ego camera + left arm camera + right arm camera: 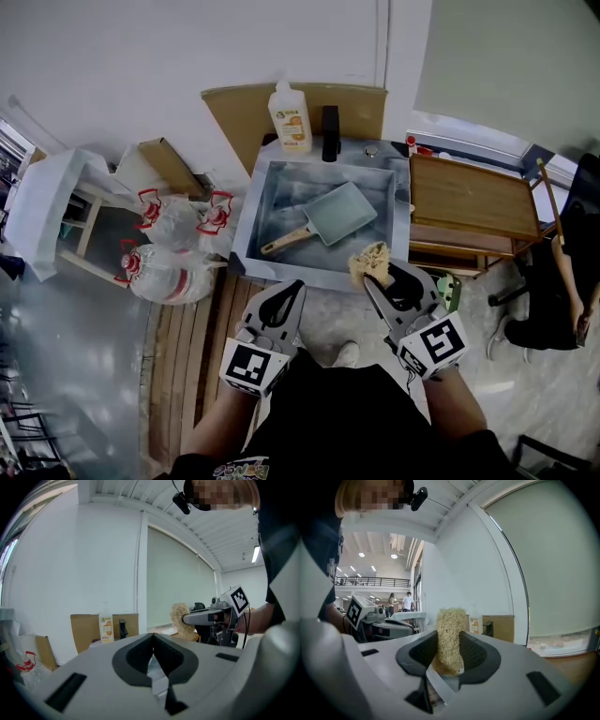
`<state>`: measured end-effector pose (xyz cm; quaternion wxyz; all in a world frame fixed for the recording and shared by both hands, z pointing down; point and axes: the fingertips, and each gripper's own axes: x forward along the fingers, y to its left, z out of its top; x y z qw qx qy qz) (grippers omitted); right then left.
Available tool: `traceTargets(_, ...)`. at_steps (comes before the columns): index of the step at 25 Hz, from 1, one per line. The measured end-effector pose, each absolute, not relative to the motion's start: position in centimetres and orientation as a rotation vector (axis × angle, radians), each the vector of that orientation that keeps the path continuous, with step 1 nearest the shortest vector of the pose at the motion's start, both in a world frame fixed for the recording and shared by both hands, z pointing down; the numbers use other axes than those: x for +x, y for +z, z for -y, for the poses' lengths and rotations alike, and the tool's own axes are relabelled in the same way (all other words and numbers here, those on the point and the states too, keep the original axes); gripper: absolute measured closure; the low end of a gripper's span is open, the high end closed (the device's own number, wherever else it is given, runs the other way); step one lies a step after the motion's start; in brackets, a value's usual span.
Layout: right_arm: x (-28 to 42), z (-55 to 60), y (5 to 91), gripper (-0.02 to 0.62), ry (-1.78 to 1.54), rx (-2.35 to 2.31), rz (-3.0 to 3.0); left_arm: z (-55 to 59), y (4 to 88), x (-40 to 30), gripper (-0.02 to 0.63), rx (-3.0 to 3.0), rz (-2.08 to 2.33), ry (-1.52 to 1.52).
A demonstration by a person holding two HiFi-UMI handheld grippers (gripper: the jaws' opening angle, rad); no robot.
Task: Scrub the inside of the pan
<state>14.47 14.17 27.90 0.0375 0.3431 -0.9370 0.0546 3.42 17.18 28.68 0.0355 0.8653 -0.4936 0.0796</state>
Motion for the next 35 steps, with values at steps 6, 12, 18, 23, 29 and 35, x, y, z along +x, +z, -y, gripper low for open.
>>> traceTargets(6,15.2,-13.4,27.3,0.448,0.158,1.049,2.889,-16.5,28.0,4.3,0.598,2.655,1.516,0.242)
traceTargets(12,15.8,-13.0,26.7,0.448,0.149,1.057,2.904,-16.0,27.6,4.5,0.598,2.665,1.536,0.273)
traceTargets(18,16.1,-12.3,26.4,0.448,0.156,1.077,2.907,-15.2,28.0,3.7,0.598,2.702,1.557,0.305)
traceTargets(23,16.0,-11.7,26.5,0.448,0.163,1.098,2.892,-14.2,28.8,2.5,0.597,2.674,1.555,0.323)
traceTargets(29,15.4,-10.2,27.0,0.448,0.194,1.135,2.868,-12.3,29.9,1.8,0.597,2.682,1.51,0.338)
traceTargets(35,14.0,-7.4,28.2,0.448,0.246,1.16,2.844,-9.4,31.4,0.6,0.597,2.676,1.449,0.376)
